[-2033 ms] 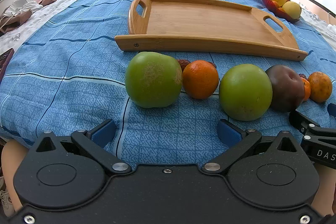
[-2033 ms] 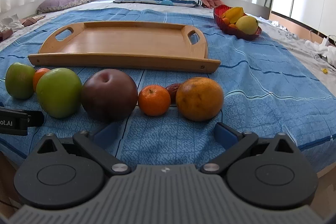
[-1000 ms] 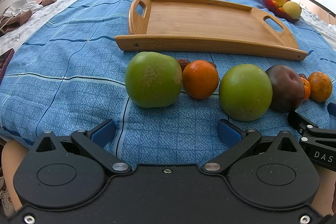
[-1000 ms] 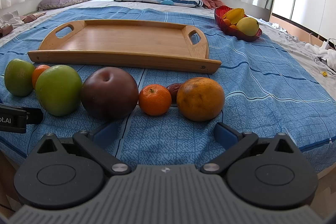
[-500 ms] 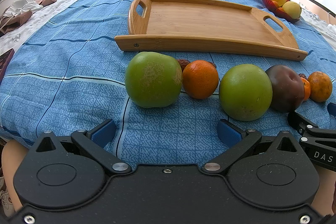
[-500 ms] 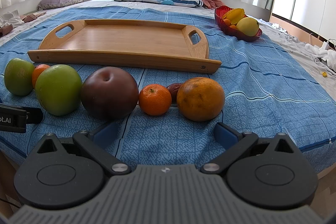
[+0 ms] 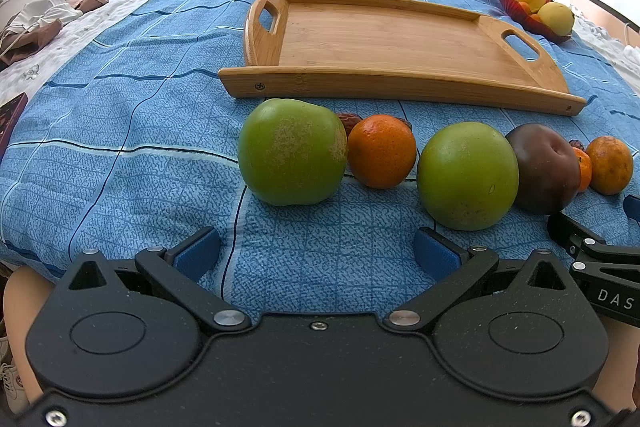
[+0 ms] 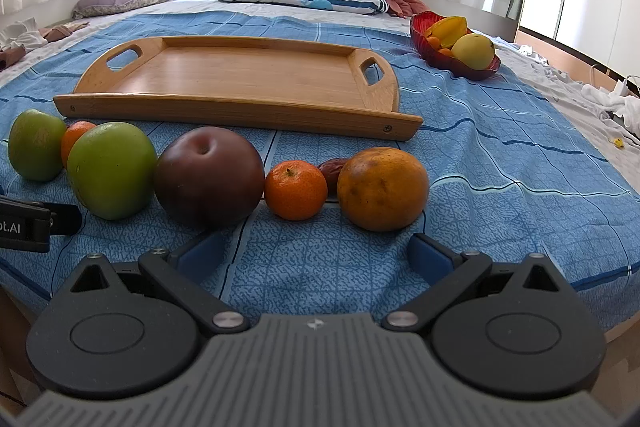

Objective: Organize fruits

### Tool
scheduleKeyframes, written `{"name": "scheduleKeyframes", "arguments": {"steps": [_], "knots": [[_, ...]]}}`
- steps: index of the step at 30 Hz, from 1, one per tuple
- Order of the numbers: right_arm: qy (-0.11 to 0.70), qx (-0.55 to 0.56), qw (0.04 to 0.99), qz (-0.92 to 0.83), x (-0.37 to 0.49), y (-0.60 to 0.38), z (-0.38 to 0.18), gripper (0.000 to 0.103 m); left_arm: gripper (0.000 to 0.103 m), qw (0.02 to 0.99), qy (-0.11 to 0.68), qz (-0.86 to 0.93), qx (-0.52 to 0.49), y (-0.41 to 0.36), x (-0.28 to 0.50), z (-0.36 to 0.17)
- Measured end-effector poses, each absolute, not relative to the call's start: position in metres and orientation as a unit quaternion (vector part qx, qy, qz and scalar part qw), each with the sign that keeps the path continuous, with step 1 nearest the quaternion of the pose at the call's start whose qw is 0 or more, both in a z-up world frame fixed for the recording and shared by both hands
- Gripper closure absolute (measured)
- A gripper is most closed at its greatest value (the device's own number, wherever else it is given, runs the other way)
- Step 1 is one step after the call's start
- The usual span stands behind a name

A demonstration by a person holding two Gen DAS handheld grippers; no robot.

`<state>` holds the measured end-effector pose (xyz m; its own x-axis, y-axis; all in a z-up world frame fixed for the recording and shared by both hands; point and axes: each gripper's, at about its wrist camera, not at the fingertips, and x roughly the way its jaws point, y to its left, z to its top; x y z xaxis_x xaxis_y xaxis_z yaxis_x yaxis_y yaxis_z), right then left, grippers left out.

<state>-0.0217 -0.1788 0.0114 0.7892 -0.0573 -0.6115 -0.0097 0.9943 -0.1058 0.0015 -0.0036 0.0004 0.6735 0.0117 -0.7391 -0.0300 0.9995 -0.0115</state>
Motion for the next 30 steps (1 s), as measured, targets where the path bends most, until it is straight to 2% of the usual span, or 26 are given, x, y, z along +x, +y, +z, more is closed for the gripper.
{"name": "scheduleKeyframes", "arguments": {"steps": [18, 20, 22, 24, 30], "knots": [[0.325, -0.047, 0.944, -0.011, -0.019, -0.185, 0.007, 0.0, 0.001, 0.93, 0.368, -0.001, -0.008, 0.0, -0.009, 0.001], [0.318, -0.037, 0.947, -0.009, -0.022, -0.186, 0.013, 0.0, 0.01, 0.931, 0.364, -0.004, -0.009, 0.004, -0.011, 0.006], [0.301, -0.036, 0.953, -0.003, -0.029, -0.186, 0.017, 0.006, 0.028, 0.935, 0.354, -0.003, -0.011, 0.009, -0.015, 0.012], [0.28, -0.052, 0.959, 0.001, -0.037, -0.185, 0.022, 0.012, 0.036, 0.939, 0.344, -0.002, -0.015, 0.015, -0.018, 0.02], [0.228, -0.057, 0.972, -0.022, -0.045, -0.199, 0.044, 0.021, 0.041, 0.954, 0.3, 0.005, -0.016, 0.022, -0.019, 0.038]]}}
